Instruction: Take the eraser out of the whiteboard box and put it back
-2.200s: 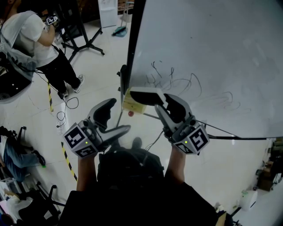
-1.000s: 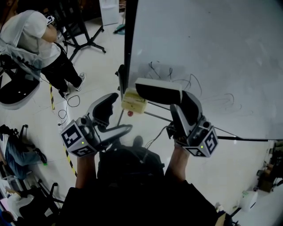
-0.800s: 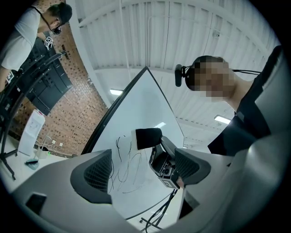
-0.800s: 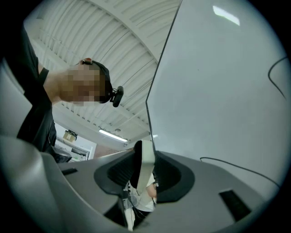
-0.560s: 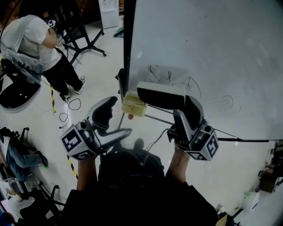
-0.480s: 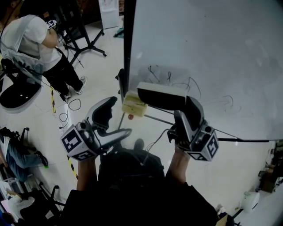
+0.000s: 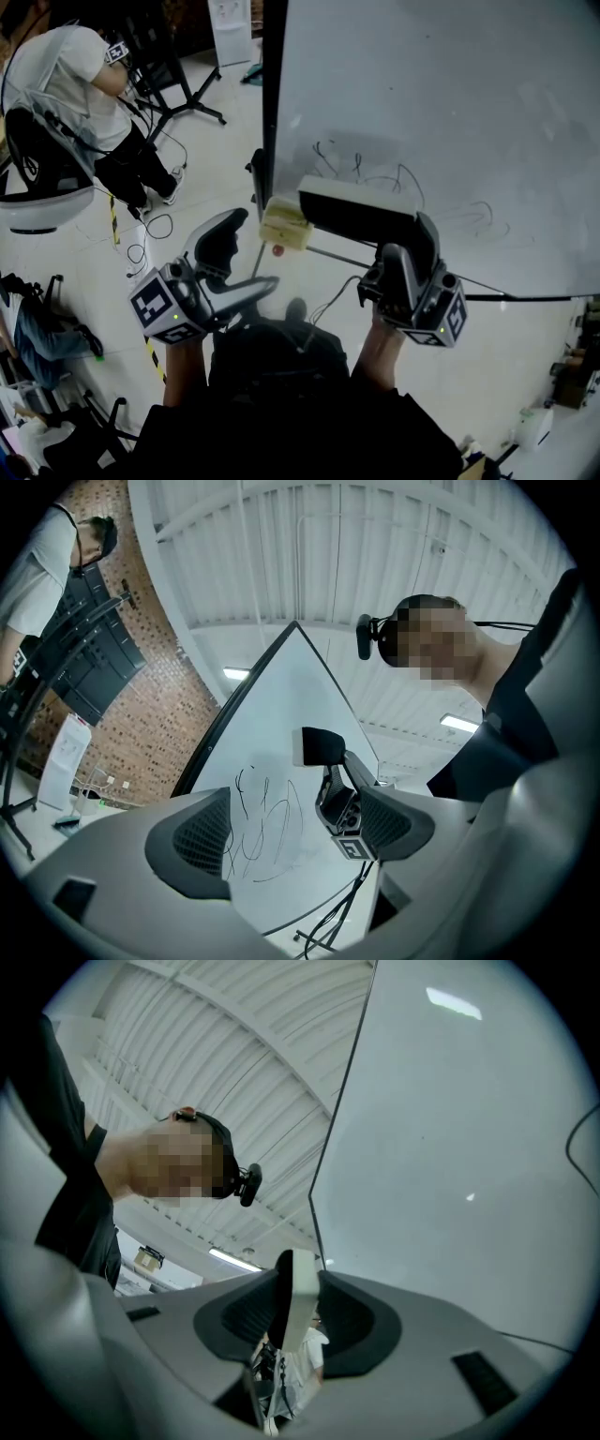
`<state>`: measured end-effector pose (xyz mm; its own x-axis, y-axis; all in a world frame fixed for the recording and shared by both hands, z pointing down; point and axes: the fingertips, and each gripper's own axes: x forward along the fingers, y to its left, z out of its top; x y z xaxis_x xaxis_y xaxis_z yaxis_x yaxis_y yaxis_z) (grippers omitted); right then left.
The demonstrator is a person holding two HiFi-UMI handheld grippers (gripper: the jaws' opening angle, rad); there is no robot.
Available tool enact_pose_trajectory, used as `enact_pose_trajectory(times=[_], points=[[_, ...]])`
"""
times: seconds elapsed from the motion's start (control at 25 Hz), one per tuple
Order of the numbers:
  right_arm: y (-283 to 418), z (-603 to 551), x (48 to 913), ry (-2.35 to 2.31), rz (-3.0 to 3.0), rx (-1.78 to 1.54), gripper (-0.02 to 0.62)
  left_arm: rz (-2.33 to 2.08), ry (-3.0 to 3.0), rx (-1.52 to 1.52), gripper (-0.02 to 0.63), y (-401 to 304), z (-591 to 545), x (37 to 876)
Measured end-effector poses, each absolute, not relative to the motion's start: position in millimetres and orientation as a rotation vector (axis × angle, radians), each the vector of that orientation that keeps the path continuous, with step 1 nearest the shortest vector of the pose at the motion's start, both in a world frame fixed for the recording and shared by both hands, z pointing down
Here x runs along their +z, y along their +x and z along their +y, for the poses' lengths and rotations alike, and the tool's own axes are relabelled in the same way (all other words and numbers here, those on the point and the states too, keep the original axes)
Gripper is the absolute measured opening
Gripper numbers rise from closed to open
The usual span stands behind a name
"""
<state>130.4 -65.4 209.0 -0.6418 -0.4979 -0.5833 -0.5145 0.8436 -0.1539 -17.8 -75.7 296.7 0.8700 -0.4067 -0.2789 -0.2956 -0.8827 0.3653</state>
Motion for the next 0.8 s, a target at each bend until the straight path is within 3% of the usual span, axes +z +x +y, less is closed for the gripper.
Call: enact_pose_trajectory(times=[0.8], points=[[146, -44, 179, -0.602, 2.243, 0.086, 0.152, -0.545, 2.750, -0.521, 0.431, -18, -75, 290]])
